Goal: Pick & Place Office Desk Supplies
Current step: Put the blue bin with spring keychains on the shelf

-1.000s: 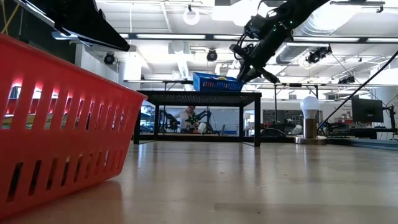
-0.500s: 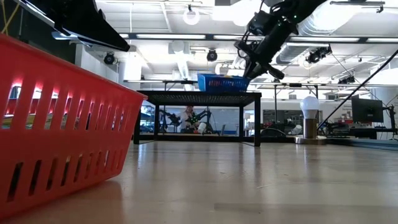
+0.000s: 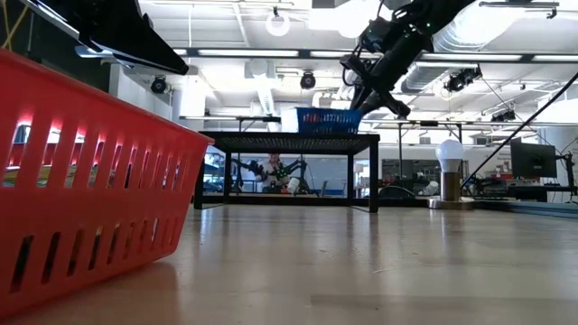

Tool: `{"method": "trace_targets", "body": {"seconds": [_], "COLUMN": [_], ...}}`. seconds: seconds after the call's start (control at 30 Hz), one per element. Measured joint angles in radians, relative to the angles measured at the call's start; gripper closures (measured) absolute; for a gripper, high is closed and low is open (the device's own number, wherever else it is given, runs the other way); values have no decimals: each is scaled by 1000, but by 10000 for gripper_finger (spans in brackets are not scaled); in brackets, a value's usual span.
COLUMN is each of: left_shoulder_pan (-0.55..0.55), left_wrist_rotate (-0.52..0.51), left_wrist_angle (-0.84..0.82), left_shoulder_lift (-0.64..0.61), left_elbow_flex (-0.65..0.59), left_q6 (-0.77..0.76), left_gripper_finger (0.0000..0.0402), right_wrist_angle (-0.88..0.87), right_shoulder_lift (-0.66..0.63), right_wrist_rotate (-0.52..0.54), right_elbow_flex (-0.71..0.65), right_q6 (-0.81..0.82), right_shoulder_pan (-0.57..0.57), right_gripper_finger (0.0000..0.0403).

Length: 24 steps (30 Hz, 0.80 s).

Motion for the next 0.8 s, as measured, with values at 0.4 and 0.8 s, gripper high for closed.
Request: {"method": "trace_targets", "body": {"seconds": [0.4, 0.8], "left_shoulder_pan": [0, 0], "left_wrist_rotate": [0, 0], "left_wrist_angle": [0, -5], "left_shoulder_lift": [0, 0], "left_elbow_flex": [0, 0], "left_q6": [0, 0], "left_gripper_finger": [321, 321], "right_wrist_angle": [57, 56], "right_shoulder_lift": [-12, -200], "right_wrist_rotate": [-5, 26], "right_elbow_flex": [0, 0], "right_q6": [10, -177], "right_shoulder_pan": [0, 11], "right_gripper_finger": [226, 225]}}
